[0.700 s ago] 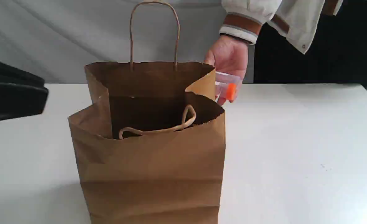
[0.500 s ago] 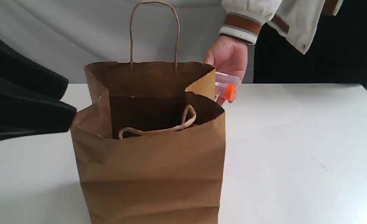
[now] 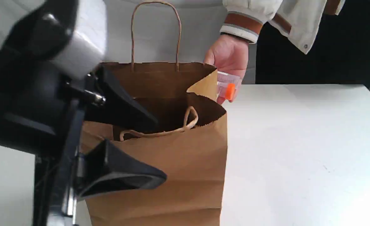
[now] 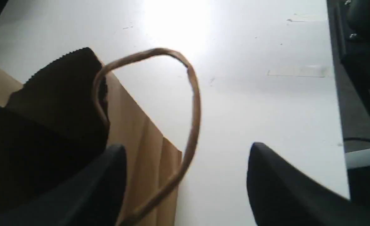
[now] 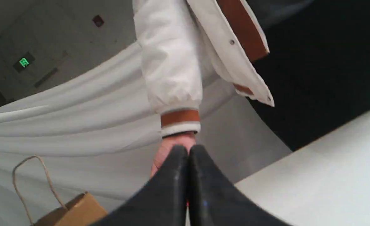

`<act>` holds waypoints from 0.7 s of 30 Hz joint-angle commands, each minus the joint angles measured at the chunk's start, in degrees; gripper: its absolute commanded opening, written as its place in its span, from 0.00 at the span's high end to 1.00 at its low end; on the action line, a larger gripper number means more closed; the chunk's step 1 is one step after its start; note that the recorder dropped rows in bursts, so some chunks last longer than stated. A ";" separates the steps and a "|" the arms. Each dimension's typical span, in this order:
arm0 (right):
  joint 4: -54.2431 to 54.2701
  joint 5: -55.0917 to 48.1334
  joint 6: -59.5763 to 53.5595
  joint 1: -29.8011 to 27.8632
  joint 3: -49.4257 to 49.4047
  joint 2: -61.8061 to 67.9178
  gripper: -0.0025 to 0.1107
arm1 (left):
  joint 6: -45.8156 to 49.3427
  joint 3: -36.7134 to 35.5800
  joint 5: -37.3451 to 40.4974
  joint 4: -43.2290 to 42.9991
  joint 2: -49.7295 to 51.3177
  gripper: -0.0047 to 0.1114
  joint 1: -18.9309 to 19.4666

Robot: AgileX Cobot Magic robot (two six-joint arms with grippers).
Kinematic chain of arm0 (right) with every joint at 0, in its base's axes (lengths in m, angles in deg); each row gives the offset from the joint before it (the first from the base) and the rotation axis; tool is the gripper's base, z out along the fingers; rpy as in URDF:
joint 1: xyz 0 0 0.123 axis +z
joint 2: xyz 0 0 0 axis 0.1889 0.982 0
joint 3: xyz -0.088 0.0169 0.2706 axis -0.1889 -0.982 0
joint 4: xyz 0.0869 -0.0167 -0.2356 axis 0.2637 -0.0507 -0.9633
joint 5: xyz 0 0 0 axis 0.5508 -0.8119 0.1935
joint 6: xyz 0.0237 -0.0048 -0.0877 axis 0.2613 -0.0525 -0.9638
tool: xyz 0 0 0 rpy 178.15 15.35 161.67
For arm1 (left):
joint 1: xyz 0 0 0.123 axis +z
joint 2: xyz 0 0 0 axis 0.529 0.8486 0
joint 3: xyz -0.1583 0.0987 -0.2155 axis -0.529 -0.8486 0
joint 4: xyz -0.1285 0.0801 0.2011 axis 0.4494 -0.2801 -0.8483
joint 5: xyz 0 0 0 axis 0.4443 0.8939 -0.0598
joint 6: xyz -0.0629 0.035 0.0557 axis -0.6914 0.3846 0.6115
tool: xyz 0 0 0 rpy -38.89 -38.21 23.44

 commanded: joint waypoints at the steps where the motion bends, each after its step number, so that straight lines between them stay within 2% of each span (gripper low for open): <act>1: -1.67 -2.64 -2.29 0.06 3.29 0.21 0.98 | -3.18 0.40 -6.05 -3.03 0.74 0.47 -1.47; 5: -1.84 -2.78 -2.26 0.06 4.70 0.21 0.98 | -3.18 0.40 -10.19 -2.55 0.73 0.48 -1.47; 8: -1.84 -3.50 -3.71 0.06 4.82 0.21 0.98 | -3.39 0.40 -10.82 -2.39 0.73 0.56 -1.47; 10: -1.84 -5.51 -3.72 0.06 4.97 0.21 0.98 | -4.67 0.40 -10.82 -2.39 0.73 0.70 -1.47; 13: -1.91 -8.98 -5.63 0.25 7.27 1.34 0.98 | -4.32 0.40 -10.82 -2.54 0.73 0.96 -1.47; 17: -1.91 -12.09 -13.23 1.04 15.31 9.73 0.98 | -4.33 0.40 -10.55 -2.54 0.73 0.96 -1.47; 21: -1.91 -19.42 -20.10 1.18 30.71 24.20 0.98 | -4.43 0.40 -8.46 -2.54 0.73 0.96 -1.47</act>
